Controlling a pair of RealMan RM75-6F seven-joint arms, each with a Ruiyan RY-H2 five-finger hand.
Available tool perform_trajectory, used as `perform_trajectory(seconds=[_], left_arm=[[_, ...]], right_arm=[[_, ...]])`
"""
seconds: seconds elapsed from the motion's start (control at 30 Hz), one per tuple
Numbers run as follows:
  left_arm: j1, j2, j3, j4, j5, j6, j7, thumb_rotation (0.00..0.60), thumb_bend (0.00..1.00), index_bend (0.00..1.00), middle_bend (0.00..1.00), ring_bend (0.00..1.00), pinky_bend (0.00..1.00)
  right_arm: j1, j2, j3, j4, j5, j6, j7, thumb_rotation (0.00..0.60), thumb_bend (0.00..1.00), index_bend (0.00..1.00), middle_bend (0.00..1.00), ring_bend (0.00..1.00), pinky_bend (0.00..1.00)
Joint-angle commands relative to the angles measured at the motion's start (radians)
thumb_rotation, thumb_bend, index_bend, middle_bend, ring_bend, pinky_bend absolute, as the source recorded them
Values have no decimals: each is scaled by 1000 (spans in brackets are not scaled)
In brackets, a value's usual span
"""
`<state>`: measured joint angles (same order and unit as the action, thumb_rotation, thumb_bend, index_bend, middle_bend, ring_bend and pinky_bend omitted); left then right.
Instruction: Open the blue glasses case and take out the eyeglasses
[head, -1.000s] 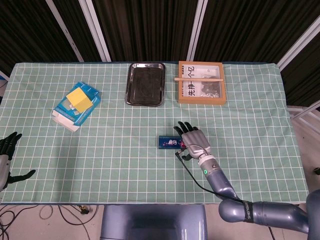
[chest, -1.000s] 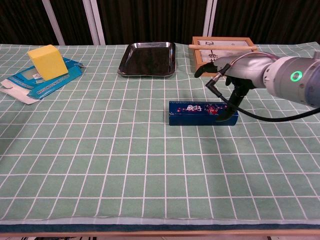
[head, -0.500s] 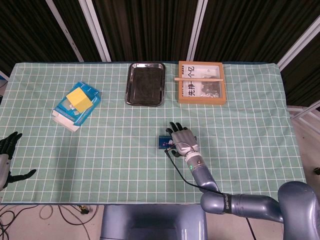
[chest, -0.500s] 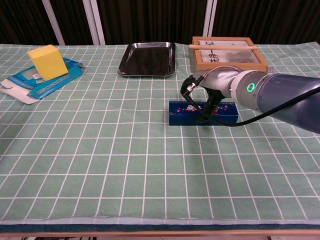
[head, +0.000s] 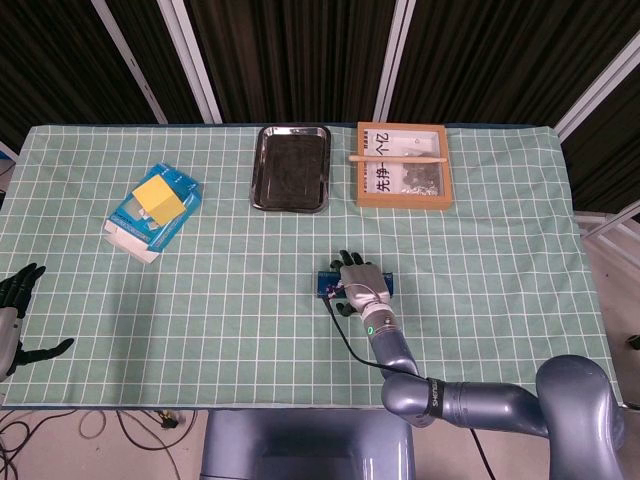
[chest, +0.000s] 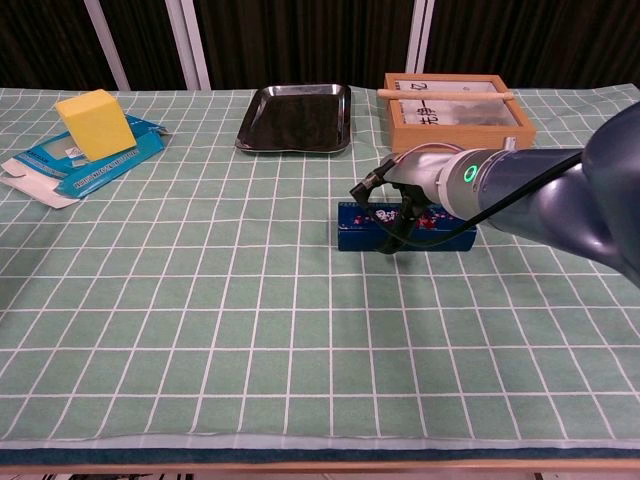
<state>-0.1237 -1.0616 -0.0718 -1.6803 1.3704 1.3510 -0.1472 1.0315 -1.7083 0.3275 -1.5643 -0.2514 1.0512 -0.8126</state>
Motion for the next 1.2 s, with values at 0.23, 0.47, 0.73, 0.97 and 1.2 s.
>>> perform_trajectory(seconds=[0.23,0.47,0.73,0.97,1.2], left_arm=[[0,0,0,0,0,0,-2,600,11,0,0,0,0],[0,1,0,0,-1,2,-4,600,11,0,0,0,0],[0,1,0,0,0,2,-5,600,11,0,0,0,0],[2,3,0,-1,1,6,-7,600,11,0,0,0,0],[3,4,0,-1,2,8,-11,600,11,0,0,0,0]], right_arm=[[18,-14,9,7,11,7,17,600,460,228,0,0,226],[24,-22,4,22,25,10,22,600,541,230,0,0,226],[28,-17,4,12,26,16,31,600,581,230,0,0,226],[29,-16,-4,8,34,16,33,600,597,230,0,0,226],[32,-19,-11,23,45,12,31,600,704,249,0,0,226]])
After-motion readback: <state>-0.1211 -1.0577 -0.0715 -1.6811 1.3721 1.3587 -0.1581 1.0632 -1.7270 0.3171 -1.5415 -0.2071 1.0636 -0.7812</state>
